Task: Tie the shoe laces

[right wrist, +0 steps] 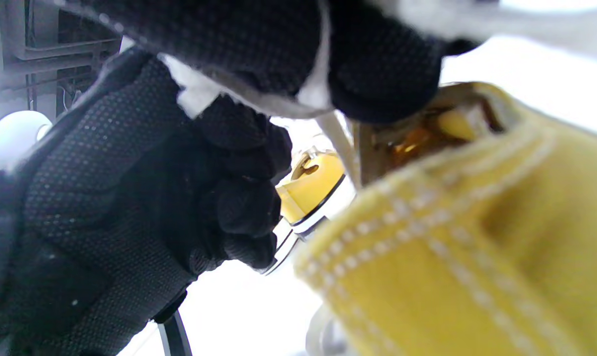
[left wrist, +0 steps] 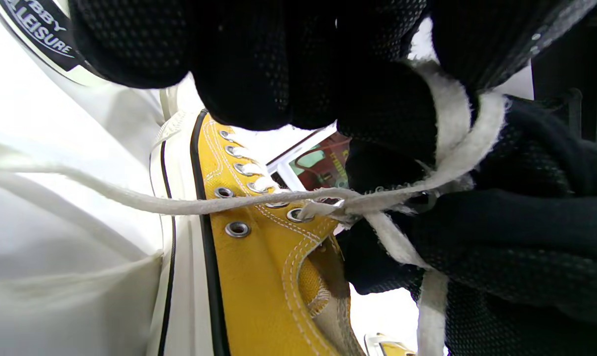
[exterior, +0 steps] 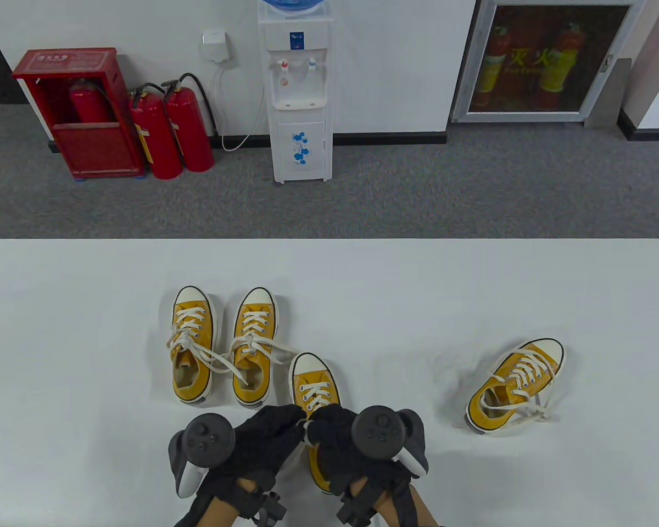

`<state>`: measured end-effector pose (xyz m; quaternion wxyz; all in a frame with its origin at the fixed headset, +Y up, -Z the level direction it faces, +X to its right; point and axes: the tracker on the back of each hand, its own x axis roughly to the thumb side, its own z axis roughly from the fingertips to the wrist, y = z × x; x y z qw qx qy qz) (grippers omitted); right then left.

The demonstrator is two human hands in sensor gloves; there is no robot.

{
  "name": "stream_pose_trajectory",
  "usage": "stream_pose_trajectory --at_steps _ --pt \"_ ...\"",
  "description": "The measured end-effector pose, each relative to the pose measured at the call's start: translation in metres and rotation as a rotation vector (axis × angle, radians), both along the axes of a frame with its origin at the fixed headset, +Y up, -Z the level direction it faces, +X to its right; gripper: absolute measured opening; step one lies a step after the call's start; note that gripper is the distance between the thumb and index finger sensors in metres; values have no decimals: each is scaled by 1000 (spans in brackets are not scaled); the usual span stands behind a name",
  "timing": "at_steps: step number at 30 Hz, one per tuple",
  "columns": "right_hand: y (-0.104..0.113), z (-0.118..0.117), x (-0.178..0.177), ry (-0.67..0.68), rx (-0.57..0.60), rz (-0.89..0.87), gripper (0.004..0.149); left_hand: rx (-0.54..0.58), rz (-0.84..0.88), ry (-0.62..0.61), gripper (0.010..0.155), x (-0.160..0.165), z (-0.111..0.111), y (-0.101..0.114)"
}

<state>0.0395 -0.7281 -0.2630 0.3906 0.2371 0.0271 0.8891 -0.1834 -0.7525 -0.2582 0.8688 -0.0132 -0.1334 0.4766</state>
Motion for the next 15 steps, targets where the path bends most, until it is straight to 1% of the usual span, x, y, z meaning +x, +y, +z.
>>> stream_pose_trajectory --at_steps 6,10,15 --pt "0 1 -1 -8 25 -1 44 -29 61 22 48 -2 0 -2" --pt "1 3 -3 -15 57 16 43 -18 83 73 41 -2 1 -1" --pt "2 2 -3 -2 39 42 43 15 -20 72 39 -2 0 3"
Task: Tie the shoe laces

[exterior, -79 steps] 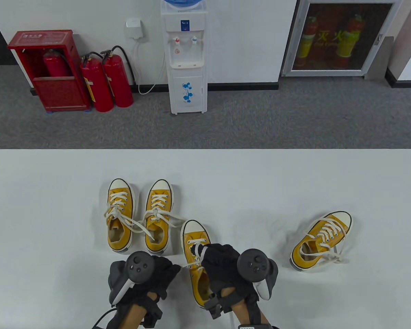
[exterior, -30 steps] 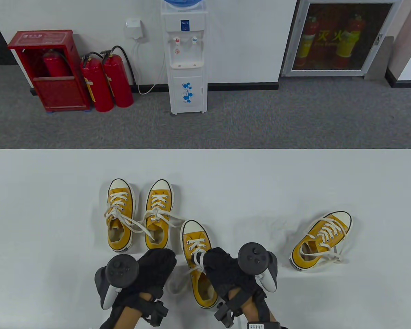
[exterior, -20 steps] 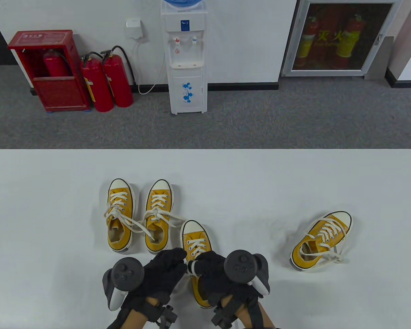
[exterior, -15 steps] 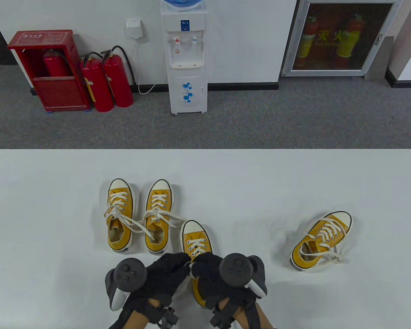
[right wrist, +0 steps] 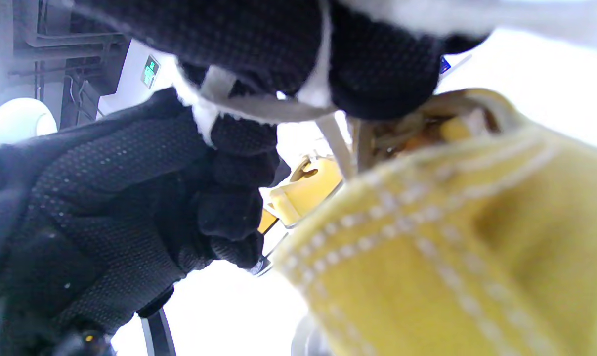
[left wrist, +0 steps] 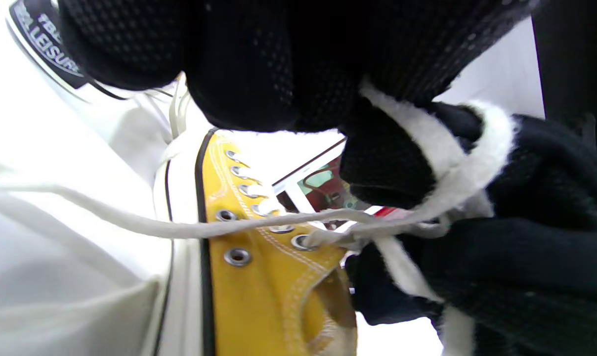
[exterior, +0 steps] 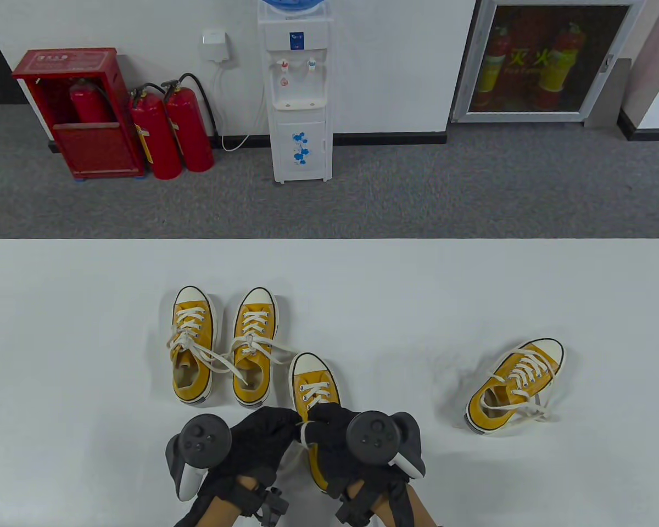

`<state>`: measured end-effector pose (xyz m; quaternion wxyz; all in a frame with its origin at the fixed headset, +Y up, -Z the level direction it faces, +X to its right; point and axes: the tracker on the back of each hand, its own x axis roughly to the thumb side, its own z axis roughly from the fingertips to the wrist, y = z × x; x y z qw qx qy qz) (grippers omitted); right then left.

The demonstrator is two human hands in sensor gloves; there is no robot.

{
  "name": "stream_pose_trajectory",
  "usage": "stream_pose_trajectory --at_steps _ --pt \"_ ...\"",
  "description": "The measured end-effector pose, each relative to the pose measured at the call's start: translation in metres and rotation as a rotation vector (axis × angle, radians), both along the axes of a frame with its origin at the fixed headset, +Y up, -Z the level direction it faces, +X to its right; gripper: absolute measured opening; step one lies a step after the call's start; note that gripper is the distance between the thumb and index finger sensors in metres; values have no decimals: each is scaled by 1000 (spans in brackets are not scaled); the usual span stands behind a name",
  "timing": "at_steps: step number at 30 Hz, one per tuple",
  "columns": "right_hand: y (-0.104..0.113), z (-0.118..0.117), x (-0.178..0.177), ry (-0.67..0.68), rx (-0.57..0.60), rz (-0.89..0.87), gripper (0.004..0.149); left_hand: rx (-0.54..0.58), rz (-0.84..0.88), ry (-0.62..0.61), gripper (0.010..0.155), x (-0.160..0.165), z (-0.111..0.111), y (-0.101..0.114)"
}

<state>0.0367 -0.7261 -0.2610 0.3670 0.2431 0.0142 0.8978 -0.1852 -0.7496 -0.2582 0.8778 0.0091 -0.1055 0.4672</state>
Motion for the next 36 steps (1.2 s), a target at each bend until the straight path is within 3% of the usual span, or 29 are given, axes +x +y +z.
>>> stream_pose_trajectory --at_steps 6,10,14,24,31,36 --pt "3 -9 18 -20 -89 -101 45 17 -120 64 39 -8 -3 2" --pt "2 -17 36 -53 -162 -223 43 -18 -135 92 39 -19 -8 -2" --pt "-3 -22 46 -106 -184 -240 42 -42 -141 100 39 -25 -11 -3" --pt "-1 -28 70 -246 -124 -233 38 -20 -292 173 39 -42 -14 -2" --pt "-13 -37 101 -400 -140 -258 39 -81 -289 176 39 -53 -19 -6" --pt "-20 -39 107 -426 -164 -260 38 -78 -358 169 39 -48 -19 -6"
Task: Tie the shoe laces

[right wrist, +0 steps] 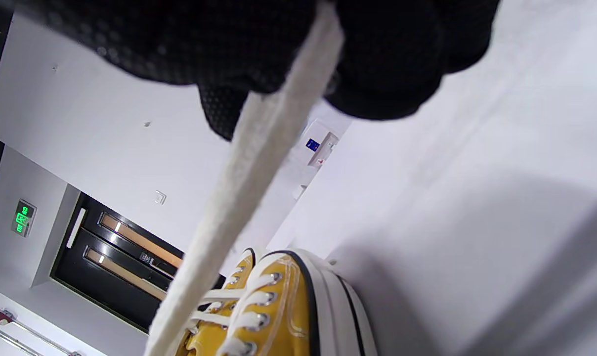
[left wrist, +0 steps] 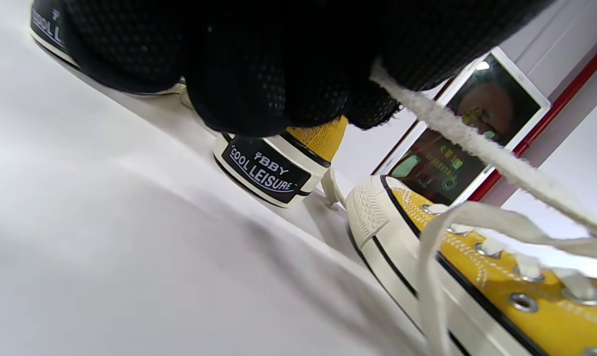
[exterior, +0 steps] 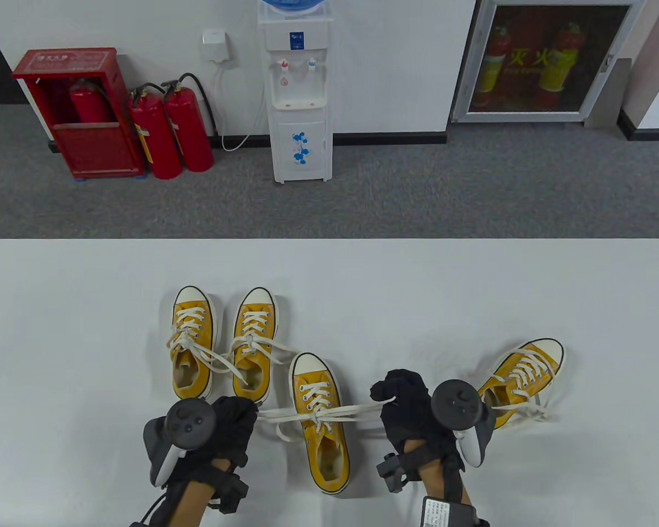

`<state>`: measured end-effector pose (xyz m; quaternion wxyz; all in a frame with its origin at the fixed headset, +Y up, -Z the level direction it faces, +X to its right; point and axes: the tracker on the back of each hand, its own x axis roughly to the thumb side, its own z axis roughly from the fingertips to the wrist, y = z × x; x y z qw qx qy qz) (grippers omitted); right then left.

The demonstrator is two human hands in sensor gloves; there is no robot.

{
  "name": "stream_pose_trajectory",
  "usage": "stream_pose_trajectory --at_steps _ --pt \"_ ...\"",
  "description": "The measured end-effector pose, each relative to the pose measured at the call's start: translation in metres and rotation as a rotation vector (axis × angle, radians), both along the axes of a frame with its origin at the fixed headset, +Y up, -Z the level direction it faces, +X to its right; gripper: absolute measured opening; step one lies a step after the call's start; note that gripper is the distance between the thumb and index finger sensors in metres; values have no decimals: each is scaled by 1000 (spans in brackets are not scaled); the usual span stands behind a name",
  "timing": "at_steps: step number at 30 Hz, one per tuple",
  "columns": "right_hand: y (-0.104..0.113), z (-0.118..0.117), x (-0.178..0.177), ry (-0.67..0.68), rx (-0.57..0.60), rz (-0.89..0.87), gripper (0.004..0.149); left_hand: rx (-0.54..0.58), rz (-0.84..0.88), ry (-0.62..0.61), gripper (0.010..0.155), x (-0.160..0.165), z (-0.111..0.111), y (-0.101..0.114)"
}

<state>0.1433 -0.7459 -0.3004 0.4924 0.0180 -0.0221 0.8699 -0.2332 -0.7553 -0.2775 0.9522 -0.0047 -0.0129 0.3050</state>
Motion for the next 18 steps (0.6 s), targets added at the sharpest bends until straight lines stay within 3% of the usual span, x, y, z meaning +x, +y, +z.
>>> stream_pose_trajectory --at_steps 8,18 --pt "-2 0 -3 20 4 9 39 -6 -44 3 39 0 0 -2" --pt "-2 3 -8 39 37 54 48 121 -118 -13 50 7 8 13"
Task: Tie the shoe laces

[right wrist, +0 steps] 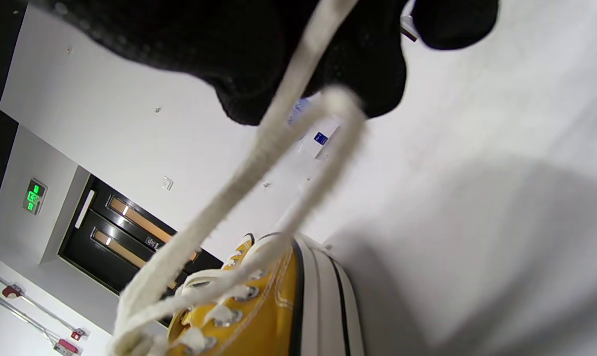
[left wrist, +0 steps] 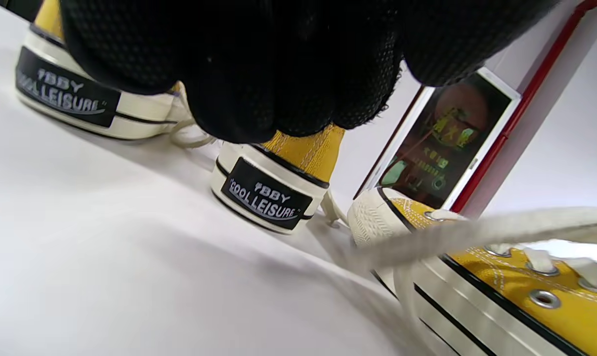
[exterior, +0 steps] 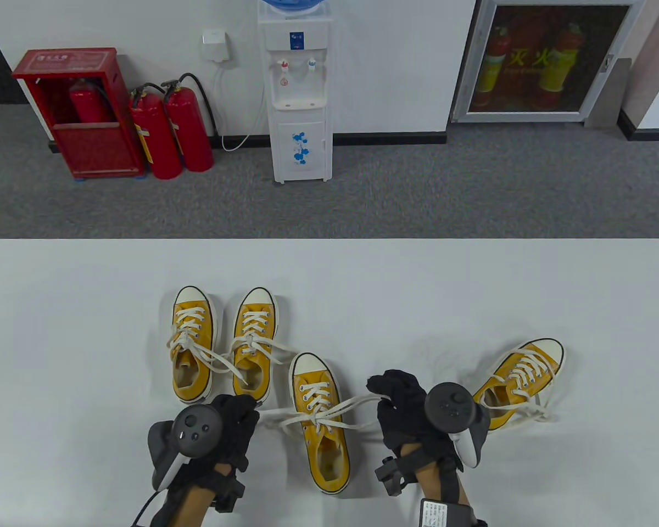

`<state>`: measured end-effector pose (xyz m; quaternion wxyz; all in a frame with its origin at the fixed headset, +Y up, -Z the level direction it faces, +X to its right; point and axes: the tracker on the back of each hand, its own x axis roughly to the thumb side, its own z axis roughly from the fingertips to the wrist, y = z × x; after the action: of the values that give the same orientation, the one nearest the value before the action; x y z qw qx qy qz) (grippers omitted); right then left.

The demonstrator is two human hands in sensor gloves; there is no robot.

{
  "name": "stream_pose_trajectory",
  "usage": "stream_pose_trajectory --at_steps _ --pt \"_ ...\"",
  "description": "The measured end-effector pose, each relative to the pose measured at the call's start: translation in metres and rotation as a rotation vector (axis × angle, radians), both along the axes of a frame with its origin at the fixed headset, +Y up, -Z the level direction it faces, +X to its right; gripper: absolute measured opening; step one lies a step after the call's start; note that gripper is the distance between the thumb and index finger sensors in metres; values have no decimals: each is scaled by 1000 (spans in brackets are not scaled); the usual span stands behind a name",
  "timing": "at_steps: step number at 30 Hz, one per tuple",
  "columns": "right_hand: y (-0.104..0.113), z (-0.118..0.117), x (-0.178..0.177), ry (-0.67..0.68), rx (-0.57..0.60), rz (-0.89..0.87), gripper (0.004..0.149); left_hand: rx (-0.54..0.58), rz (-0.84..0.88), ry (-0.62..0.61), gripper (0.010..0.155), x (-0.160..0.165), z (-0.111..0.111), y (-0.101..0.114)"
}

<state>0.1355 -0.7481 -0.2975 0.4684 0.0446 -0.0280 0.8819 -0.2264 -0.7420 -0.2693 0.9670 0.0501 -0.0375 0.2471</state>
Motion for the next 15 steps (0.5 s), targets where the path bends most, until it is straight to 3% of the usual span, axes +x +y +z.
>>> stream_pose_trajectory --at_steps 10,15 --pt "4 7 -28 150 57 129 70 54 -120 -87 67 13 7 9" --pt "-2 11 -50 296 -12 277 84 55 -227 -110 76 21 11 11"
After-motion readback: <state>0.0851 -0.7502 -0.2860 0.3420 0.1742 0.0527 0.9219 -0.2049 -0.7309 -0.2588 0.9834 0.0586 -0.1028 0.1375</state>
